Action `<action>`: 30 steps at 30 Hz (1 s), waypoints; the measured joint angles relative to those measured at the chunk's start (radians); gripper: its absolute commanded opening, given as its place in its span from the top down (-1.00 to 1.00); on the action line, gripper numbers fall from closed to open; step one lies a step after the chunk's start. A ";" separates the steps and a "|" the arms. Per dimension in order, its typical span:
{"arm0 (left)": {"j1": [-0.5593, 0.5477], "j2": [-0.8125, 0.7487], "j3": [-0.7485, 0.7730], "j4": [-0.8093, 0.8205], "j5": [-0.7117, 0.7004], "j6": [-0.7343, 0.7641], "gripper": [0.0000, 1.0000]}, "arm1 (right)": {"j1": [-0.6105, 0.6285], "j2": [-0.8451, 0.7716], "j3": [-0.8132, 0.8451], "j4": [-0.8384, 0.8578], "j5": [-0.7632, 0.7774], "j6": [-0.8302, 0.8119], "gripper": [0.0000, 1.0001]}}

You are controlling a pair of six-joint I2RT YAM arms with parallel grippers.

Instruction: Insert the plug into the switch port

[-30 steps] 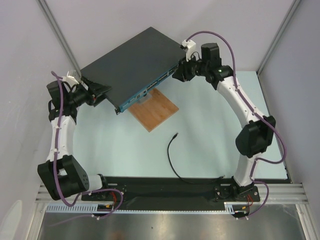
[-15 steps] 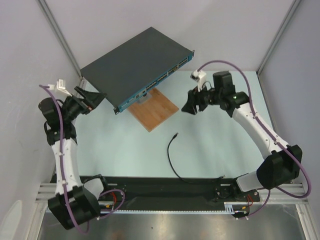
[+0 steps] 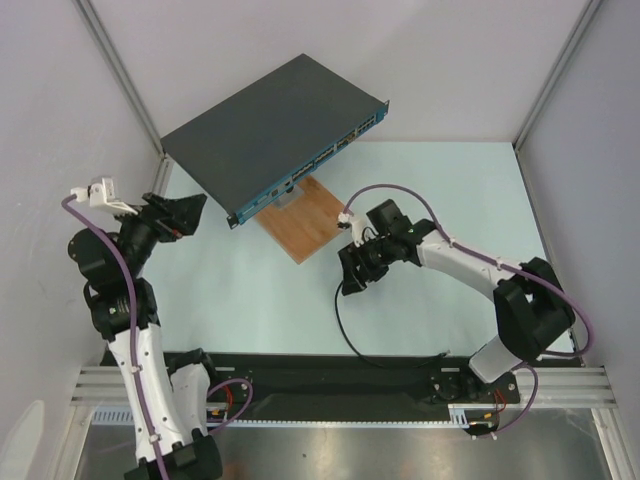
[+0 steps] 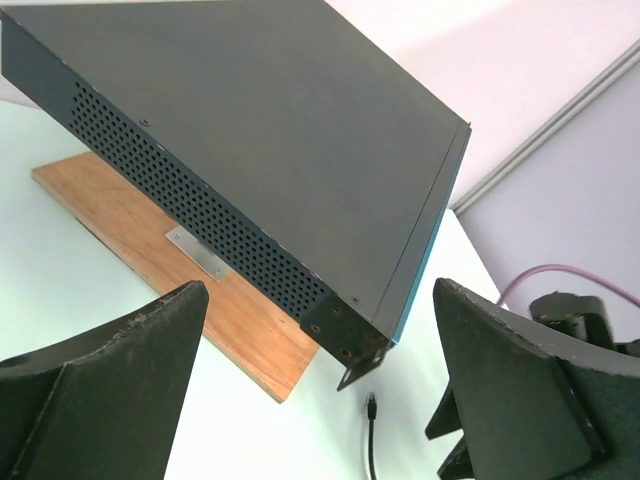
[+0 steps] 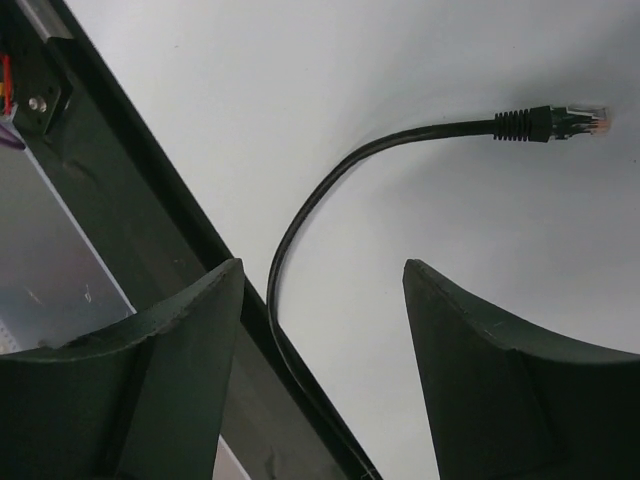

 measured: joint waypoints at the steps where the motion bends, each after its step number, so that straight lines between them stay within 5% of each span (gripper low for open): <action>1: 0.000 -0.013 0.000 -0.008 -0.007 0.004 -0.99 | 0.005 0.015 -0.003 0.007 0.010 0.014 -0.40; 18: 0.000 -0.009 0.008 -0.161 -0.072 0.141 -1.00 | 0.018 0.313 0.053 0.186 0.053 0.334 -0.26; 21: 0.000 0.005 0.008 -0.171 -0.082 0.154 -0.99 | 0.032 0.347 0.084 0.215 0.064 0.367 -0.03; 25: 0.000 0.019 0.014 -0.177 -0.087 0.164 -1.00 | 0.031 0.367 0.095 0.224 0.081 0.381 0.86; 30: 0.000 0.042 0.041 -0.169 -0.068 0.168 -0.97 | -0.056 0.364 0.089 0.194 0.064 0.349 1.00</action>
